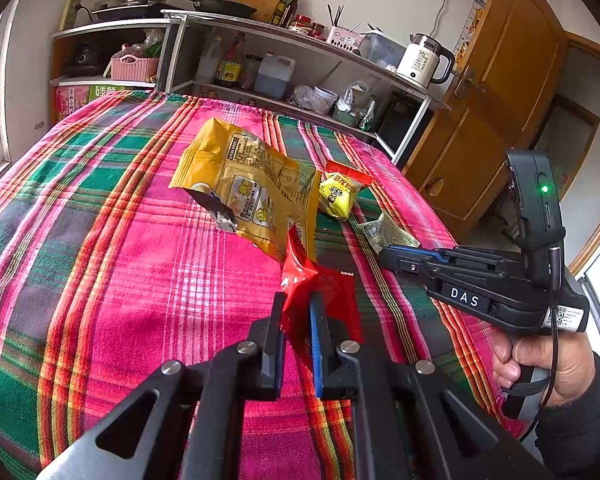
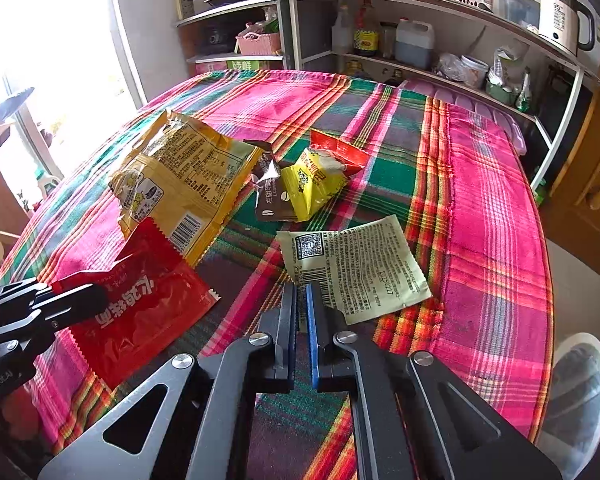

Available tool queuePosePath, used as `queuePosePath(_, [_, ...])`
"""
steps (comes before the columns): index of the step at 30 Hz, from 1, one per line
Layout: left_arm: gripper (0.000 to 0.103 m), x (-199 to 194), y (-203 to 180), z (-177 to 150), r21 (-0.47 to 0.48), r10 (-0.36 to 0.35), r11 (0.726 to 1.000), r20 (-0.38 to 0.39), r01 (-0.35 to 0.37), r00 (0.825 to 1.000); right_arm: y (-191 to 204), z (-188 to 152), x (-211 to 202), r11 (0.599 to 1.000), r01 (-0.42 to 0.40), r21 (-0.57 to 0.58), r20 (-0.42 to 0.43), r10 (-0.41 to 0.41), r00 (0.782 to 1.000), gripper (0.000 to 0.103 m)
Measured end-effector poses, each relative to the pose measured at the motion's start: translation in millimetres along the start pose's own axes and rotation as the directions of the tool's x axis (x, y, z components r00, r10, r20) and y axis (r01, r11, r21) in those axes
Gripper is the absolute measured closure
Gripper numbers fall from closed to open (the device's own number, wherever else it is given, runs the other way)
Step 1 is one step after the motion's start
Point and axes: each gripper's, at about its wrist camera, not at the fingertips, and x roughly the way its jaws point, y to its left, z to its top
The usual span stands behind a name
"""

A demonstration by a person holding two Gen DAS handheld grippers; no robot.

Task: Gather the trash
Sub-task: 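Grasp the red wrapper with the left tool while the right tool grasps the paper receipt, then lift the red wrapper and receipt and carry them toward the bin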

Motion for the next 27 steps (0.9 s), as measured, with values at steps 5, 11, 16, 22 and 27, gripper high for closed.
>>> queuePosePath(5, [0.092, -1.1, -0.5, 0.0, 0.001, 0.002, 1.0, -0.001, -0.002, 1.0, -2.8, -8.9, -9.4, 1.0, 0.014, -0.009, -0.005, -0.014, 1.0, 0.101])
queuePosePath(11, [0.092, -2.9, -3.7, -1.4, 0.005, 0.002, 1.0, -0.004, -0.002, 1.0, -18.9, -27.5, -29.9, 0.999, 0.025, 0.027, 0.0, -0.025, 1.0, 0.101])
queuePosePath(16, [0.093, -5.0, -10.8, -2.7, 0.014, -0.002, 1.0, -0.004, 0.002, 1.0, -27.5, -40.3, -53.0, 0.998, 0.036, 0.049, 0.027, -0.037, 0.999, 0.101])
queuePosePath(22, [0.094, -8.7, -23.2, -3.0, 0.029, -0.01, 1.0, 0.003, 0.01, 1.0, -29.1, -47.9, -74.4, 0.997, 0.025, 0.069, 0.072, -0.03, 0.997, 0.102])
queuePosePath(27, [0.094, -15.2, -38.0, -0.1, 0.056, -0.022, 0.998, 0.015, 0.021, 1.0, -32.1, -49.2, -95.0, 0.996, 0.013, 0.083, 0.123, -0.023, 0.992, 0.102])
